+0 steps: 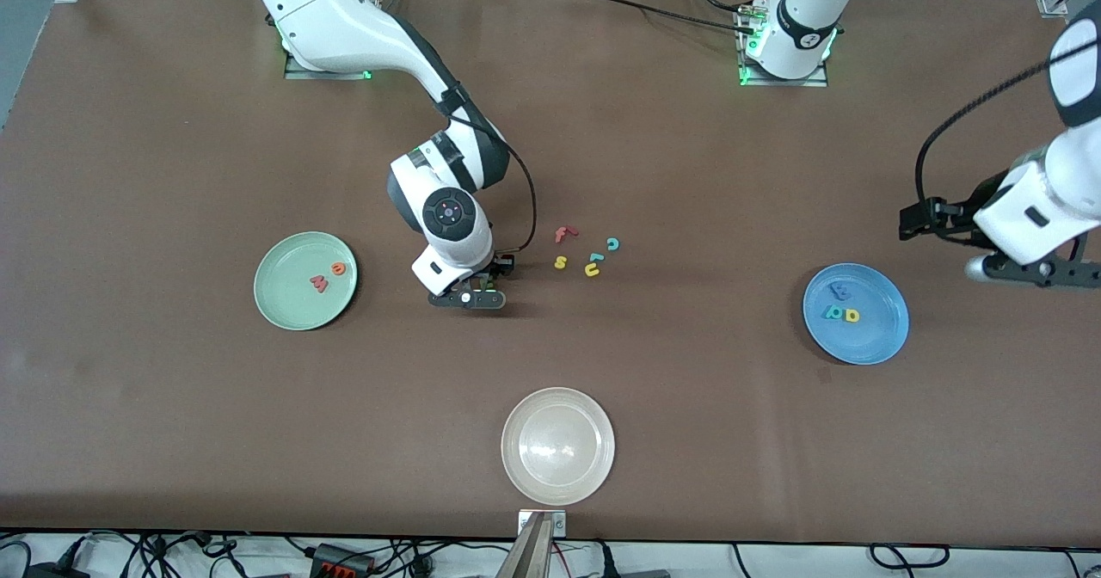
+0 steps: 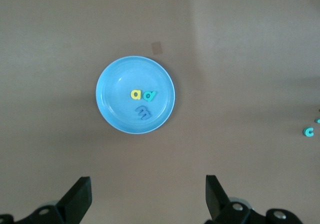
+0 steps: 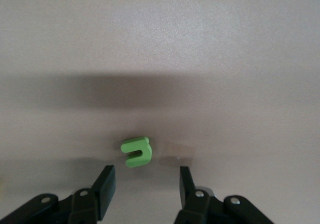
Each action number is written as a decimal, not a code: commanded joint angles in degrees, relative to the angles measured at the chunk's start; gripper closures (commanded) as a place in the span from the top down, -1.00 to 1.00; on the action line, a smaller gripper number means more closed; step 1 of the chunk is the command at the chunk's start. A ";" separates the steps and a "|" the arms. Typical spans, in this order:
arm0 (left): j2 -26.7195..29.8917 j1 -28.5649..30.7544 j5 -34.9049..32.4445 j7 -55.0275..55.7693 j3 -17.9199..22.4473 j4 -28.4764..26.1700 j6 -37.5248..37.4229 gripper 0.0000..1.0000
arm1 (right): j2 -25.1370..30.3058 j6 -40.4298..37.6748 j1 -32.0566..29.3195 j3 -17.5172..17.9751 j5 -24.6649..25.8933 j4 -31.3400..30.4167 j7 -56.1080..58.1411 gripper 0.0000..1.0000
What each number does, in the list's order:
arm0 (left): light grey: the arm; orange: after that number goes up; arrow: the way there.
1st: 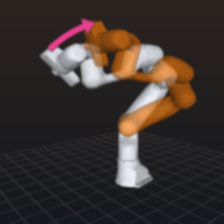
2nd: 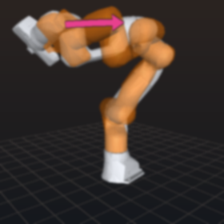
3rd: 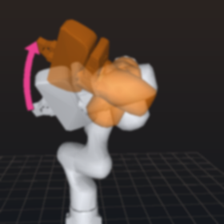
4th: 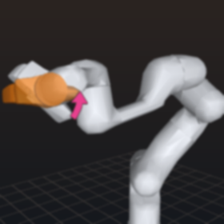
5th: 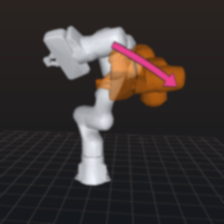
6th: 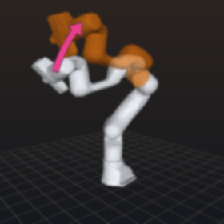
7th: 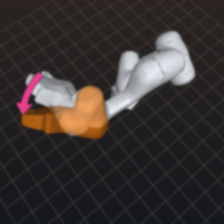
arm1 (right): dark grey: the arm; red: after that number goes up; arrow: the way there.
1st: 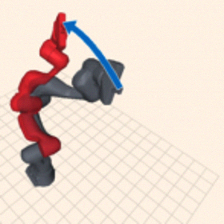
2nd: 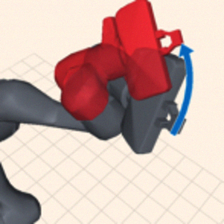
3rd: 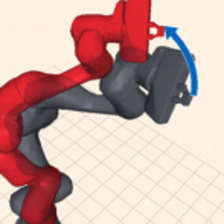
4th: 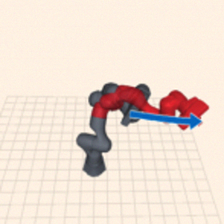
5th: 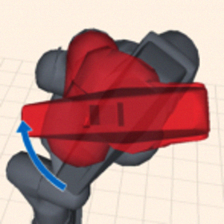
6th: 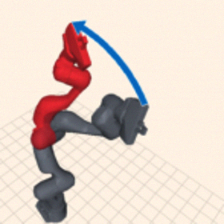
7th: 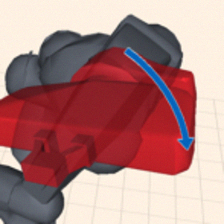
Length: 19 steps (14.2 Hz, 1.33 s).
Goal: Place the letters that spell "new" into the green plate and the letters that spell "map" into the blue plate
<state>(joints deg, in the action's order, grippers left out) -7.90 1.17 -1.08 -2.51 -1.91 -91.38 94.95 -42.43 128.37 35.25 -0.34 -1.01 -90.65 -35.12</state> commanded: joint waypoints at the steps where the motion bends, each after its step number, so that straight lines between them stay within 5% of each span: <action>1: 10.69 -2.23 1.52 -1.18 3.32 -11.95 5.15 1.00 | -0.81 0.91 0.70 -0.72 0.65 1.44 -1.62 0.20; 14: 9.05 -1.96 4.78 -2.68 1.48 -7.77 4.02 1.00 | -3.80 3.55 0.87 -0.63 1.09 3.99 -1.45 0.19; 19: 8.51 -2.05 4.69 -2.23 1.48 -6.44 3.84 1.00 | -4.24 3.55 0.79 -0.63 1.09 3.99 -1.27 -0.02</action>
<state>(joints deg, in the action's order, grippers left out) 1.68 -0.78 3.08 -3.76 -0.44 -99.99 100.17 -45.71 132.08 35.51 -0.65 -0.83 -88.01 -35.28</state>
